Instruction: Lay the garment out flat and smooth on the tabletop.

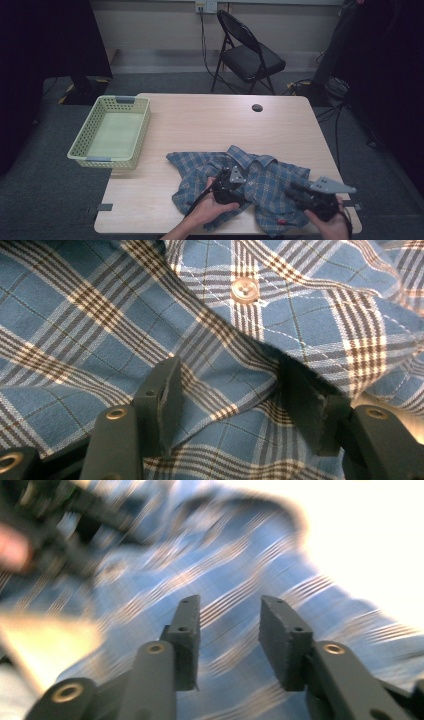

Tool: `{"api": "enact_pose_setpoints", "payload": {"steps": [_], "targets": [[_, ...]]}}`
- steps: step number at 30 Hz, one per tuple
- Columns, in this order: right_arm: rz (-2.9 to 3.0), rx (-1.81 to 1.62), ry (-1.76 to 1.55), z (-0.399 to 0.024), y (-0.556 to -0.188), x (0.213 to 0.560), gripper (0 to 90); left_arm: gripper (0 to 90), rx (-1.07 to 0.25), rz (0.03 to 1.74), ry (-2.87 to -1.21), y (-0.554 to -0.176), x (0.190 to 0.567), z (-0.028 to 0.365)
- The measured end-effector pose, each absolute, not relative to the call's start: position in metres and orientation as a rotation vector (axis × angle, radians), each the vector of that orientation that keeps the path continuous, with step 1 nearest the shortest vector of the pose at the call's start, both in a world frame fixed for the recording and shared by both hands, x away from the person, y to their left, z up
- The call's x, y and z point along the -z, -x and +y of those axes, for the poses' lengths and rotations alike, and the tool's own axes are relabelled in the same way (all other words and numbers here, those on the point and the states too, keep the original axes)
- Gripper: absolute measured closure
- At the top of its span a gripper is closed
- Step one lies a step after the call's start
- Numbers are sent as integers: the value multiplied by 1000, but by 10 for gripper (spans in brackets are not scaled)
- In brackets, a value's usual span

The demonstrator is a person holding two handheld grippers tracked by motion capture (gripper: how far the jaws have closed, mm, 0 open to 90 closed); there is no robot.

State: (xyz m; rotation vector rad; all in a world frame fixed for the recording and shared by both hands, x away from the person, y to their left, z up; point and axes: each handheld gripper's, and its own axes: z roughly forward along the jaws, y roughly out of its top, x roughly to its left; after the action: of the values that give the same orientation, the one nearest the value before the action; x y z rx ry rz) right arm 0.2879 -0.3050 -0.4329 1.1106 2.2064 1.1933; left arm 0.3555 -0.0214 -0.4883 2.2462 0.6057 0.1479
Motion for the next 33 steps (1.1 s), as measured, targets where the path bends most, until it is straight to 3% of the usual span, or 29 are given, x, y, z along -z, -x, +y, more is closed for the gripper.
{"api": "enact_pose_setpoints", "payload": {"steps": [5, 9, 14, 23, 28, 33], "targets": [[2087, -1120, -1184, -333, -325, 416, 760, 411, -169, 593, -2243, -353, 490, -21], [2142, -1050, -1260, -340, -347, 438, 647, 410, -184, 591, -2227, -351, 491, -20], [2208, -970, -1252, -334, -341, 465, 504, 410, -179, 583, -2230, -351, 491, -19], [2231, -908, -1227, -325, -340, 486, 502, 410, -177, 568, -2235, -352, 491, -18], [2270, -914, -1209, -322, -338, 484, 798, 410, -177, 569, -2233, -350, 491, -17], [2250, -908, -1202, -320, -335, 481, 852, 410, -166, 575, -2227, -348, 489, -13]]}}
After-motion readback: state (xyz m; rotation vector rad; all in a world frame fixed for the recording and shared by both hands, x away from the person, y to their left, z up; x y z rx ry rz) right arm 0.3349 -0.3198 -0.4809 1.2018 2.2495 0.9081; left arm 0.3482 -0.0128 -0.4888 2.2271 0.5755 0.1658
